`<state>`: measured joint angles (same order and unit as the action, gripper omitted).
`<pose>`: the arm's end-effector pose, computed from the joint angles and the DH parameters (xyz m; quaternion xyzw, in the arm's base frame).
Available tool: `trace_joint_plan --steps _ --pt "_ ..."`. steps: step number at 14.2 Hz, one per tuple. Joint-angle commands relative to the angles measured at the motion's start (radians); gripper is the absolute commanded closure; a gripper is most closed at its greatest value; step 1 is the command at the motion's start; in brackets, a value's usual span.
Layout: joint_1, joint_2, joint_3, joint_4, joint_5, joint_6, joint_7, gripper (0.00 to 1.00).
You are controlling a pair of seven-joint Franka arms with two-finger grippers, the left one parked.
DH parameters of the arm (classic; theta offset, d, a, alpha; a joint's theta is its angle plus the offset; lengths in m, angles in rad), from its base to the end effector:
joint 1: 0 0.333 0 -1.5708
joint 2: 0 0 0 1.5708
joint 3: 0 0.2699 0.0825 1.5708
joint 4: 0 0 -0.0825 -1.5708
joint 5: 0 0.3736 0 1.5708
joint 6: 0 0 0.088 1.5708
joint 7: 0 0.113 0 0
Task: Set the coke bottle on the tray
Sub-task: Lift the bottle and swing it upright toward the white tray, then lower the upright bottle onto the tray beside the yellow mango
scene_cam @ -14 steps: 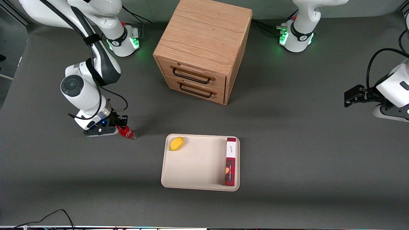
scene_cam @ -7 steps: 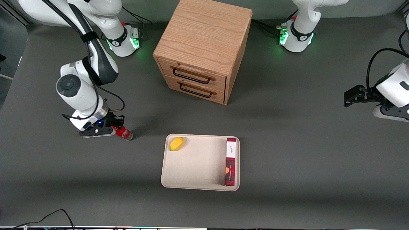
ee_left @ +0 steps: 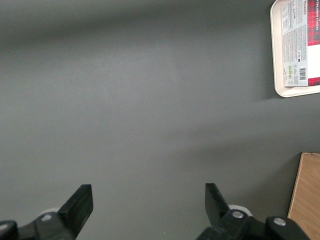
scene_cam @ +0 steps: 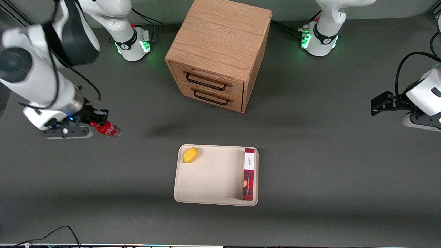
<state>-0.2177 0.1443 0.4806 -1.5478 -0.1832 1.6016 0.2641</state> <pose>0.5651 0.1162 0.5138 0.9976 0.0047 -0.0205 0.0656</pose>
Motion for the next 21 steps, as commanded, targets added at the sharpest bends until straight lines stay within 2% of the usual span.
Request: trace_joint_plan --steps 1,4,8,9,11,12,15,18,20,21 --pt "-0.005 0.032 0.004 0.234 0.045 -0.21 -0.025 1.0" --pt "0.001 0.064 0.018 0.379 0.056 -0.282 -0.025 1.0" --pt "0.004 0.176 0.105 0.436 0.045 -0.186 -0.039 1.0" --pt "0.041 0.201 0.114 0.437 0.042 -0.149 -0.04 1.0" --pt "0.11 0.247 0.102 0.436 0.012 -0.062 -0.084 1.0" --pt "0.132 0.277 0.105 0.437 -0.025 -0.011 -0.091 1.0" --pt "0.188 0.374 0.099 0.436 -0.051 0.122 -0.103 1.0" --pt "0.236 0.478 0.096 0.437 -0.119 0.21 -0.091 1.0" --pt "0.256 0.527 0.052 0.437 -0.121 0.265 -0.086 1.0" --pt "0.288 0.555 -0.001 0.437 -0.118 0.302 -0.091 1.0"
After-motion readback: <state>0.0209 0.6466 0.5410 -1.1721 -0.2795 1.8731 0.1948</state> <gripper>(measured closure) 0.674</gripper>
